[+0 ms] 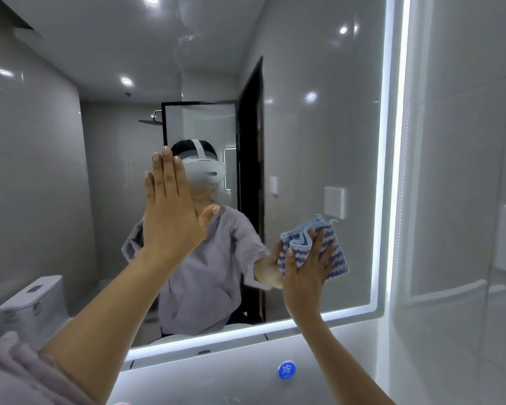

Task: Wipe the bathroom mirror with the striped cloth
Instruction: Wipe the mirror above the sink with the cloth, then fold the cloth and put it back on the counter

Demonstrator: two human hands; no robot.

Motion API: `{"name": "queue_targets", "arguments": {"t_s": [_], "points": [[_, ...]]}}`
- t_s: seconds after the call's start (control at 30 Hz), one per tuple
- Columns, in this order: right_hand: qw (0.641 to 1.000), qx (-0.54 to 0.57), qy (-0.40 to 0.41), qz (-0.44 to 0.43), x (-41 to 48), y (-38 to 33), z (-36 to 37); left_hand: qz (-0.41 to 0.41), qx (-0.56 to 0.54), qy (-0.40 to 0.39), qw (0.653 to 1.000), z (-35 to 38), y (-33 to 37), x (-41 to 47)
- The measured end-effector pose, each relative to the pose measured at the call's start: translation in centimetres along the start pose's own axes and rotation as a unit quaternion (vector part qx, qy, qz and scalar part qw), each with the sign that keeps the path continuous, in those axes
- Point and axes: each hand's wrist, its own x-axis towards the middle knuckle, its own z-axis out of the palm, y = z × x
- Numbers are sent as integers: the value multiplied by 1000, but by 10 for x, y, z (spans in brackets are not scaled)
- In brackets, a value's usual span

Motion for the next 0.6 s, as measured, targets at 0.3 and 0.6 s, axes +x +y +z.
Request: {"name": "queue_targets", "arguments": {"t_s": [0.3,0.6], "points": [[870,327,-206,307,-23,-45,-54,-2,13,-12,1000,-17,-2,-23],[651,548,-279,446,-80,-63,-103,-123,-152,-201,960,-25,32,-162]]}}
